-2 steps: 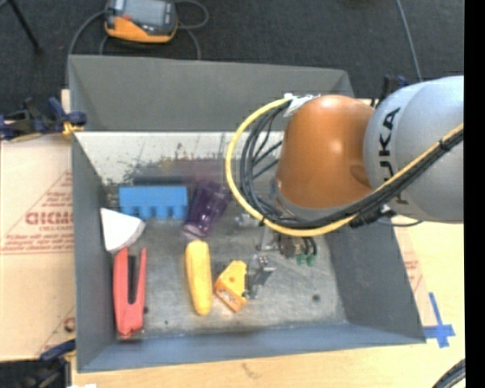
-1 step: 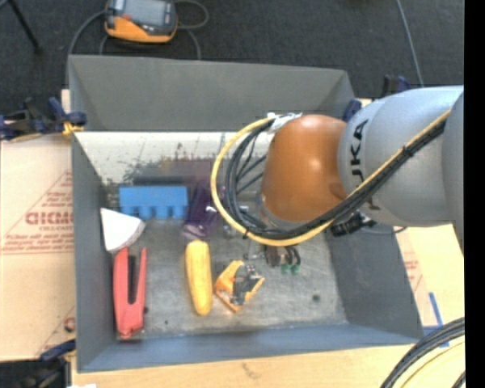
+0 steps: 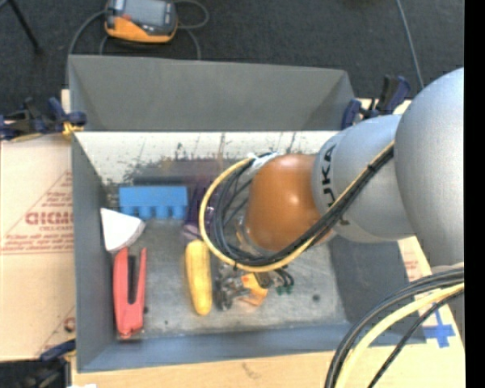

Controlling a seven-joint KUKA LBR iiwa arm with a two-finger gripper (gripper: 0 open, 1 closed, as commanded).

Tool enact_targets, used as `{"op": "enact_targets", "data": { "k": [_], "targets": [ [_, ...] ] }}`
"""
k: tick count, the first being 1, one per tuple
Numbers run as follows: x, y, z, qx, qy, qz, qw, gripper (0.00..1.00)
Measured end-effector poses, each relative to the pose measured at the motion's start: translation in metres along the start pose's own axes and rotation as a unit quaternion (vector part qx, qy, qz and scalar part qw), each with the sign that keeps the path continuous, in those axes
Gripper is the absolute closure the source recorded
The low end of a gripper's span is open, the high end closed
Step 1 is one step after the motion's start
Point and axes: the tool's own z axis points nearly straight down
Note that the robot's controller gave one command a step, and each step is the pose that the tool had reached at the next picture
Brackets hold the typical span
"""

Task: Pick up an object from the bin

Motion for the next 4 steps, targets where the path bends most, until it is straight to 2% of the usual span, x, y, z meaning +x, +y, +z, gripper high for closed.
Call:
{"op": "enact_targets", "data": {
  "k": [1, 2, 3, 4],
  "targets": [
    [0.0, 0.0, 0.0, 0.0, 0.0, 0.001, 1.0, 1.0],
    [0.001, -0.002, -0.033, 0.001, 0.0052, 0.004, 1.0, 1.0],
    [-0.017, 0.017, -0.083, 0.001, 0.0045, 0.031, 0.9995, 1.0],
    [-0.009, 0.022, -0.1, 0.001, -0.0006, 0.039, 0.9992, 1.0]
  ]
}}
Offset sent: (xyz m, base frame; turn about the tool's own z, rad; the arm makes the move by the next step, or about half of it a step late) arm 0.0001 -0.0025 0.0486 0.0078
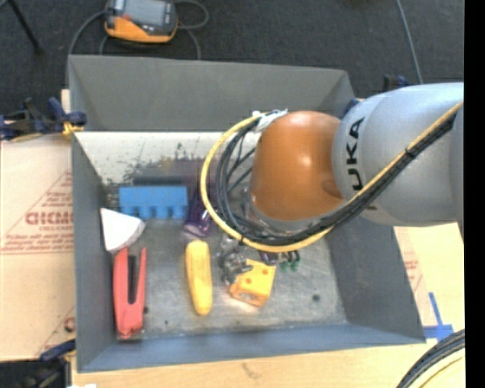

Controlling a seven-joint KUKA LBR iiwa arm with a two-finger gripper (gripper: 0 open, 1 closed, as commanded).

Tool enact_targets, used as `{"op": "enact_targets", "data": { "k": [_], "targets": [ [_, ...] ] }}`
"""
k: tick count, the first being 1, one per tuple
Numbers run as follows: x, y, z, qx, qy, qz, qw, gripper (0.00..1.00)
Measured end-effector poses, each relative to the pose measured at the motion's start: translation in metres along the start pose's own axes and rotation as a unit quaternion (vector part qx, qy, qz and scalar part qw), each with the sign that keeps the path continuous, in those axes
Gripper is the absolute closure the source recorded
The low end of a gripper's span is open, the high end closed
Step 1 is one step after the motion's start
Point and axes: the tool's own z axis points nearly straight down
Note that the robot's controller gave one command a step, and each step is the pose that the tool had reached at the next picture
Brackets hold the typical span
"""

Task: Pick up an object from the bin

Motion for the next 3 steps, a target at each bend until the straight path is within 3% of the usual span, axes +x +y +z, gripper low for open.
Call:
{"op": "enact_targets", "data": {
  "k": [1, 2, 3],
  "targets": [
    [-0.002, -0.001, -0.027, 0.001, 0.0093, -0.034, 0.9994, 1.0],
    [-0.014, 0.018, -0.052, 0.003, -0.0045, -0.132, 0.9912, 1.0],
    [0.015, 0.037, -0.027, 0.0, 0.004, -0.097, 0.9952, 0.0]
  ]
}}
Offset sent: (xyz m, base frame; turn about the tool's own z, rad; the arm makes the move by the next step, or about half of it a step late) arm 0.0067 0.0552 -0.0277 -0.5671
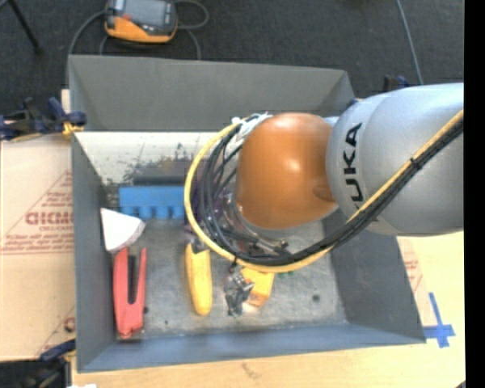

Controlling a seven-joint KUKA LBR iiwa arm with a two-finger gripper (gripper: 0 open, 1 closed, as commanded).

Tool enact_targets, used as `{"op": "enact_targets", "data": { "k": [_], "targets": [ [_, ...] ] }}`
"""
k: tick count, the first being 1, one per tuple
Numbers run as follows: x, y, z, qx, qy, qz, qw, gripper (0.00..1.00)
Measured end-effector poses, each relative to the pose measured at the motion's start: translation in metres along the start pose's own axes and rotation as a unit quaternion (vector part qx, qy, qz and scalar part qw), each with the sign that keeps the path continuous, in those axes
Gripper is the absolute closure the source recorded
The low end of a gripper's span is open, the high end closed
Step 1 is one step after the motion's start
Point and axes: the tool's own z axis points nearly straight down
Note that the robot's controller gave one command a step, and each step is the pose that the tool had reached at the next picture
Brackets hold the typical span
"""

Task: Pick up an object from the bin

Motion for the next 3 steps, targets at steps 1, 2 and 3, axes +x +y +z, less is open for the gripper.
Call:
{"op": "enact_targets", "data": {
  "k": [1, 2, 3],
  "targets": [
    [0.011, 0.011, 0.001, 0.0, 0.0009, 0.043, 0.9991, 0.0],
    [0.003, 0.008, 0.032, 0.002, -0.0025, -0.003, 1.0, 0.0],
    [0.01, 0.007, 0.078, 0.001, -0.0007, -0.136, 0.9907, 0.0]
  ]
}}
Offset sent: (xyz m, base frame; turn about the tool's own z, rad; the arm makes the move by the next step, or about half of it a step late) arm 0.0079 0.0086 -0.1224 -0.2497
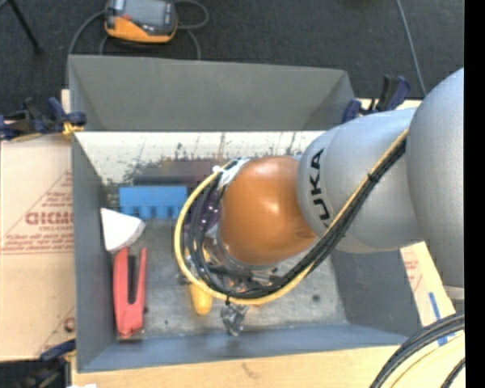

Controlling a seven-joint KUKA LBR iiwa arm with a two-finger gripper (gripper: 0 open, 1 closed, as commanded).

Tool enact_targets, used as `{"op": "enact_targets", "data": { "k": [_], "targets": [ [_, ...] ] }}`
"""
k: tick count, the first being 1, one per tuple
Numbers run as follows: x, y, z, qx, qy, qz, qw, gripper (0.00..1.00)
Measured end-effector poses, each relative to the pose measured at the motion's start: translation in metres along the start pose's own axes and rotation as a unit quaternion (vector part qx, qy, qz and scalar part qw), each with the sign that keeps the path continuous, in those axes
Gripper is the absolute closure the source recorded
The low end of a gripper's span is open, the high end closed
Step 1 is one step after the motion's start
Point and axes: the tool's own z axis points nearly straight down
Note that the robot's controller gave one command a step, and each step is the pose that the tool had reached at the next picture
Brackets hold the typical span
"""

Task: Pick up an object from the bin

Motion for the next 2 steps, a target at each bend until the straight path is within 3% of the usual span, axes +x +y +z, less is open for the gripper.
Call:
{"op": "enact_targets", "data": {
  "k": [1, 2],
  "targets": [
    [-0.0326, -0.0578, 0.0499, 0.0, -0.0026, -0.046, 0.9989, 1.0],
    [-0.0326, -0.0578, 0.0499, 0.0, -0.0026, -0.046, 0.9989, 1.0]
  ]
}}
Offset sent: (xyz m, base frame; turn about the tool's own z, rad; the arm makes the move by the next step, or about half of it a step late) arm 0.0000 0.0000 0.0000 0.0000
